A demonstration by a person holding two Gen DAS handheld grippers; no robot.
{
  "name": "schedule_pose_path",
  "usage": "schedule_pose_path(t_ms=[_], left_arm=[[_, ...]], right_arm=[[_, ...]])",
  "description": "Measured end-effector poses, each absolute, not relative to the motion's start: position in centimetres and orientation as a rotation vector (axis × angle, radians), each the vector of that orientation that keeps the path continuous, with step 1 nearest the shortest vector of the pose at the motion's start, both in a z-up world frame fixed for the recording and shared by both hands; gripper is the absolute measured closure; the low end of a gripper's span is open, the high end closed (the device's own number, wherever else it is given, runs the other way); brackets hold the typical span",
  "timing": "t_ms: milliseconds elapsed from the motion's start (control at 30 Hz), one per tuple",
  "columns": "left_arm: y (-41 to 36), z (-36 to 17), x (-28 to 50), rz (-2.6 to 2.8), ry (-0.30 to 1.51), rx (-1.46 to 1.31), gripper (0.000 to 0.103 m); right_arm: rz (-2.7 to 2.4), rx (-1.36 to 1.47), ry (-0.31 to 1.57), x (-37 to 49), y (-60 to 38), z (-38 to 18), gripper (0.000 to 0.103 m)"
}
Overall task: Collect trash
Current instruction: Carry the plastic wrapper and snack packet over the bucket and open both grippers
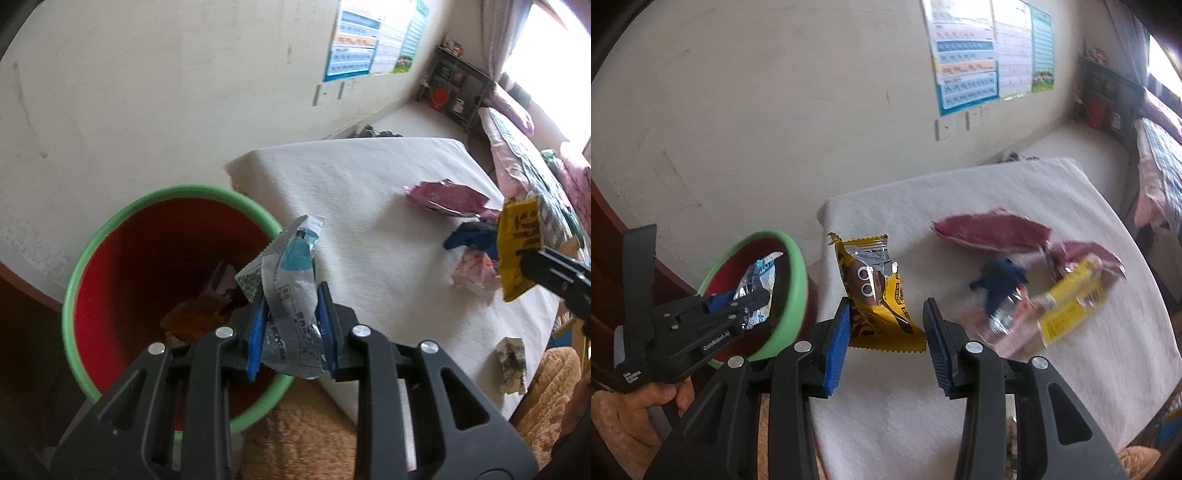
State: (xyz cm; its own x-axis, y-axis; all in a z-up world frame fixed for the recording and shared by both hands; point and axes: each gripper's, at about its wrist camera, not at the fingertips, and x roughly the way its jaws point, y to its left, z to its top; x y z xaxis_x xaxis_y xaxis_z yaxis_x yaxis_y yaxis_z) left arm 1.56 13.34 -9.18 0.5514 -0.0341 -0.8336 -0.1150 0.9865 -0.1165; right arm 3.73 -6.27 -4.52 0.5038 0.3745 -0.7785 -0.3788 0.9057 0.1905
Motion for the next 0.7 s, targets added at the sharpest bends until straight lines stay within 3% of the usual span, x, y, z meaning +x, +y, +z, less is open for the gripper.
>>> schedule_pose_path(t_ms=[700], left_arm=[[21.8, -11.5, -1.3, 0.213, 1.016, -0.287, 0.077]], right_arm=[[0.646, -0.160, 1.002, 4.4, 5.1, -6.6, 0.064]])
